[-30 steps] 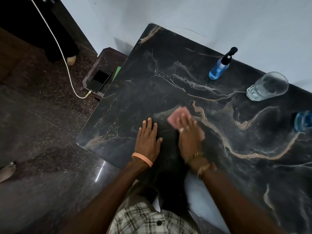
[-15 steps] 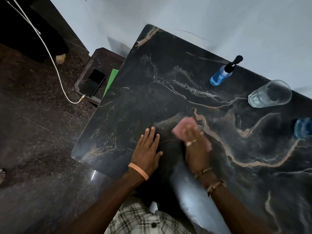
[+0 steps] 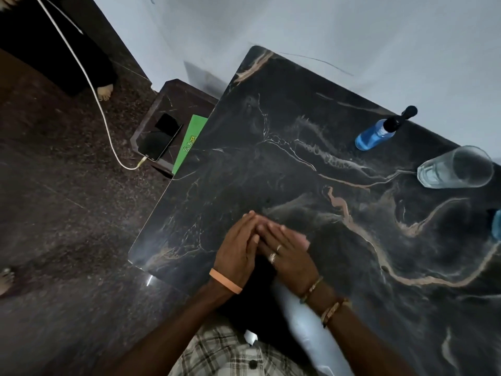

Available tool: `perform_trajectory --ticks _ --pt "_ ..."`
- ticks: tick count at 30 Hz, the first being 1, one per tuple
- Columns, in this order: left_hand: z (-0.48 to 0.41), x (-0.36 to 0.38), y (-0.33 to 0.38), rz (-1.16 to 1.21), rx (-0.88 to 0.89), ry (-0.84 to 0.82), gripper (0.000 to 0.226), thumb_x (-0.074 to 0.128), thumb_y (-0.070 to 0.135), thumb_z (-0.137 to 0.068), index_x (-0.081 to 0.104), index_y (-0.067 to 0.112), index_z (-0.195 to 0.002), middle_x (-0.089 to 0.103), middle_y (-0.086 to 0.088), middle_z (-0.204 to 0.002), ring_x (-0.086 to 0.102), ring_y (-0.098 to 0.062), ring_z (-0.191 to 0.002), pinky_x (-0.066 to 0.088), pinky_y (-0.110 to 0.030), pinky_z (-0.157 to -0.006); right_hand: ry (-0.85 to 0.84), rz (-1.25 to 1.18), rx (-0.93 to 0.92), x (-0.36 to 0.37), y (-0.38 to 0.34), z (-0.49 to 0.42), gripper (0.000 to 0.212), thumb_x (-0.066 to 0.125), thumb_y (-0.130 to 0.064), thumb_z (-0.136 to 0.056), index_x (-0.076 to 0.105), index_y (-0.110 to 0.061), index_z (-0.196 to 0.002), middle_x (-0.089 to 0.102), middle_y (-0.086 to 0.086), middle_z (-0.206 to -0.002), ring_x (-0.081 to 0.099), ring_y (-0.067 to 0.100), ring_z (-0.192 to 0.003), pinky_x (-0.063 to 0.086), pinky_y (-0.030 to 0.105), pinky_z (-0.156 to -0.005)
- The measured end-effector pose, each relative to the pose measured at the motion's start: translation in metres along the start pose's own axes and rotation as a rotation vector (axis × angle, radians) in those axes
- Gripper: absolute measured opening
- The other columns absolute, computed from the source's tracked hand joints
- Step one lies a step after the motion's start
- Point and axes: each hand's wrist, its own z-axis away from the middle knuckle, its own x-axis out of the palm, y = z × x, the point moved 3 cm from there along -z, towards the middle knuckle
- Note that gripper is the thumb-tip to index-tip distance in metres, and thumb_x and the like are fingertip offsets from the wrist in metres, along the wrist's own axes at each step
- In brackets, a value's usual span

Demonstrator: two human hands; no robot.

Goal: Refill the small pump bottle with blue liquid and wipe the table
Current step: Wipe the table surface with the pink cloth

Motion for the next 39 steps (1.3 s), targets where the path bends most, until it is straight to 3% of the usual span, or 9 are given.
perform_trajectory --ticks 6,12,19,25,29,32,34,37,39 --pt "-0.006 -0.024 -0.014 -0.016 -0.009 0.102 0.037 0.054 0.008 -0.095 0.054 0.005 -0.132 0.048 -0.008 -0.142 0.046 -0.018 -0.131 0.035 -0.03 -0.11 0.122 -0.078 0.405 -0.004 -0.005 -0.054 0.05 0.06 0.003 -0.086 0.053 -0.004 -0.135 0.043 0.016 -0.147 0.032 0.039 -0.139 0.027 0.054 -0.113" --pt "-0.007 -0.049 -0.04 -0.061 -0.138 0.229 0.035 0.057 0.005 -0.092 0.058 0.001 -0.127 0.049 -0.015 -0.14 0.045 -0.029 -0.131 0.038 -0.047 -0.108 -0.05 -0.002 -0.172 -0.002 -0.019 -0.097 0.034 0.052 -0.011 -0.09 0.066 -0.007 -0.122 0.057 0.014 -0.135 0.05 0.036 -0.128 0.041 0.052 -0.105" --pt "-0.025 -0.053 -0.039 -0.204 -0.136 0.138 0.044 0.055 0.023 -0.096 0.051 0.002 -0.134 0.036 -0.014 -0.15 0.027 -0.027 -0.142 0.027 -0.041 -0.116 0.074 -0.021 0.398 -0.014 0.018 -0.104 0.066 0.055 0.01 -0.08 0.044 -0.008 -0.142 0.034 0.011 -0.153 0.026 0.036 -0.143 0.017 0.048 -0.119" --pt "-0.028 -0.053 -0.044 -0.202 -0.181 0.106 0.057 0.041 0.041 -0.097 0.045 0.003 -0.139 0.033 -0.01 -0.152 0.026 -0.021 -0.143 0.024 -0.035 -0.117 -0.083 0.073 -0.257 -0.008 -0.004 -0.106 0.035 0.055 -0.014 -0.091 0.065 -0.01 -0.124 0.053 0.013 -0.139 0.047 0.035 -0.131 0.039 0.051 -0.107" --pt "-0.025 -0.048 -0.049 -0.381 -0.14 0.036 0.06 0.042 0.044 -0.096 0.04 0.006 -0.142 0.025 -0.009 -0.155 0.017 -0.022 -0.146 0.018 -0.035 -0.118 0.06 -0.015 0.354 -0.039 0.096 -0.117 0.065 0.053 0.018 -0.073 0.056 -0.006 -0.133 0.046 0.015 -0.144 0.035 0.041 -0.137 0.029 0.06 -0.111" --pt "-0.024 -0.044 -0.05 -0.471 -0.134 -0.004 0.063 0.04 0.048 -0.096 0.038 0.006 -0.143 0.023 -0.011 -0.156 0.015 -0.025 -0.146 0.018 -0.038 -0.118 0.108 -0.031 0.65 -0.038 0.1 -0.079 0.067 0.044 0.014 -0.072 0.051 -0.004 -0.136 0.041 0.016 -0.148 0.03 0.041 -0.14 0.023 0.056 -0.114" --pt "-0.024 -0.042 -0.049 -0.498 -0.136 0.011 0.063 0.046 0.046 -0.095 0.04 0.004 -0.142 0.024 -0.013 -0.155 0.018 -0.027 -0.145 0.022 -0.042 -0.117 0.119 0.0 0.532 -0.026 0.06 -0.06 0.059 0.049 0.008 -0.075 0.055 -0.004 -0.133 0.046 0.017 -0.144 0.039 0.044 -0.134 0.029 0.056 -0.111" --pt "-0.024 -0.038 -0.047 -0.535 -0.14 0.003 0.065 0.054 0.044 -0.092 0.041 0.002 -0.141 0.025 -0.016 -0.154 0.019 -0.03 -0.144 0.025 -0.044 -0.116 -0.034 0.094 -0.016 -0.018 0.038 -0.054 0.046 0.054 -0.002 -0.088 0.057 -0.01 -0.132 0.049 0.012 -0.142 0.044 0.039 -0.132 0.033 0.052 -0.109" --pt "-0.025 -0.038 -0.047 -0.553 -0.141 0.012 0.066 0.056 0.044 -0.091 0.042 0.002 -0.14 0.026 -0.016 -0.154 0.021 -0.031 -0.144 0.027 -0.045 -0.115 -0.011 0.105 0.053 -0.034 0.084 -0.066 0.047 0.052 0.005 -0.088 0.057 -0.008 -0.132 0.049 0.014 -0.142 0.043 0.038 -0.133 0.032 0.052 -0.111"
